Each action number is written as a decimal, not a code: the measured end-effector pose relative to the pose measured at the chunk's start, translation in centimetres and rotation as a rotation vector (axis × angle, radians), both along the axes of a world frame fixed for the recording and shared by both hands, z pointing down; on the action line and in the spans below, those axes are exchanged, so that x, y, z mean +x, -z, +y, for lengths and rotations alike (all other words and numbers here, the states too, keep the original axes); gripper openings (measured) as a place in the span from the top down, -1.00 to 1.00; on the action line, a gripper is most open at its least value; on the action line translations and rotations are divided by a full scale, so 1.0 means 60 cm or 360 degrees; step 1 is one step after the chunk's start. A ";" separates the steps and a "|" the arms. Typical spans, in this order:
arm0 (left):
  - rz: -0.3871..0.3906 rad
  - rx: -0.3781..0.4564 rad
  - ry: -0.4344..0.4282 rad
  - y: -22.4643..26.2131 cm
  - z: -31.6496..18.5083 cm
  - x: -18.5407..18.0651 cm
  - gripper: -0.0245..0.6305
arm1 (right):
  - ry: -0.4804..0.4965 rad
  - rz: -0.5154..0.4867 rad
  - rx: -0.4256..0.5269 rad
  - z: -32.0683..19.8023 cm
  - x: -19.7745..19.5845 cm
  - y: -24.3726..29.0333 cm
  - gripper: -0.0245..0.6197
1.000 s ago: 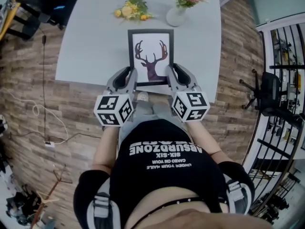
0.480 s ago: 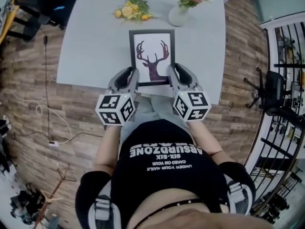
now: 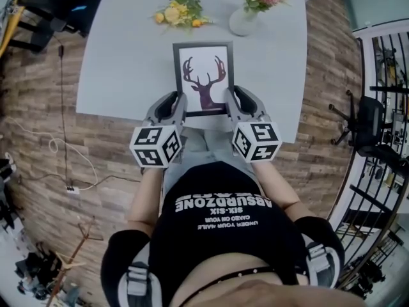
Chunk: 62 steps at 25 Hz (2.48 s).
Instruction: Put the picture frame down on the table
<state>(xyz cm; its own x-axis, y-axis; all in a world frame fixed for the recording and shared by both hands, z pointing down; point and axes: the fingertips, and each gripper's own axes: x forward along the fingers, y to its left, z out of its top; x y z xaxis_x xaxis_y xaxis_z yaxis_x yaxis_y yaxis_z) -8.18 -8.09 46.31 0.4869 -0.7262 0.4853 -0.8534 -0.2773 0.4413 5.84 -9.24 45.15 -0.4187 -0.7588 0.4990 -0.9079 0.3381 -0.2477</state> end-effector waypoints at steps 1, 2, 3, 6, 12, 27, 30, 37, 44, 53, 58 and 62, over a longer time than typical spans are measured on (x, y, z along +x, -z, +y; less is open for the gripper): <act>0.0000 -0.0007 0.0000 -0.002 -0.001 -0.001 0.65 | 0.0001 0.0001 -0.0005 -0.002 -0.001 -0.002 0.64; 0.0001 -0.0015 0.0000 -0.004 -0.003 -0.001 0.65 | 0.0002 0.0001 -0.0011 -0.004 -0.001 -0.004 0.64; 0.0001 -0.0023 -0.0001 -0.006 -0.005 -0.002 0.65 | 0.0003 0.0002 -0.0018 -0.005 -0.002 -0.006 0.64; -0.0001 -0.0038 -0.0001 -0.012 -0.010 -0.005 0.65 | 0.0006 0.0004 -0.0037 -0.010 -0.005 -0.014 0.64; -0.0006 -0.0087 -0.0008 -0.033 -0.010 -0.008 0.65 | 0.0005 0.0014 -0.0081 -0.010 -0.009 -0.033 0.64; -0.0017 -0.0173 -0.0027 -0.075 -0.017 -0.013 0.65 | 0.0002 0.0035 -0.0165 -0.017 -0.015 -0.076 0.64; -0.0028 -0.0195 -0.0027 -0.090 -0.019 -0.013 0.65 | 0.0003 0.0044 -0.0195 -0.020 -0.015 -0.092 0.64; -0.0051 -0.0258 -0.0031 -0.120 -0.021 -0.013 0.65 | 0.0013 0.0060 -0.0266 -0.022 -0.016 -0.125 0.64; -0.0067 -0.0306 -0.0037 -0.145 -0.026 -0.012 0.65 | -0.0002 0.0050 -0.0340 -0.026 -0.013 -0.151 0.64; -0.0081 -0.0370 -0.0042 -0.172 -0.036 -0.011 0.65 | 0.0001 0.0065 -0.0396 -0.037 -0.013 -0.176 0.64; -0.0092 -0.0399 -0.0041 -0.187 -0.037 -0.015 0.65 | 0.0015 0.0080 -0.0420 -0.039 -0.019 -0.189 0.64; -0.0102 -0.0419 -0.0042 -0.199 -0.038 -0.018 0.65 | 0.0014 0.0091 -0.0439 -0.039 -0.021 -0.204 0.64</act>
<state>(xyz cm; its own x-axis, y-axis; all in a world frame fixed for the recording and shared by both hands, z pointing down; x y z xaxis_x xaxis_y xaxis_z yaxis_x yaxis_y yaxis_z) -9.24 -10.36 58.23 0.4662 -0.5584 0.6861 -0.8759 -0.1828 0.4465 4.59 -11.61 57.37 -0.3900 -0.5874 0.7091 -0.9204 0.2731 -0.2800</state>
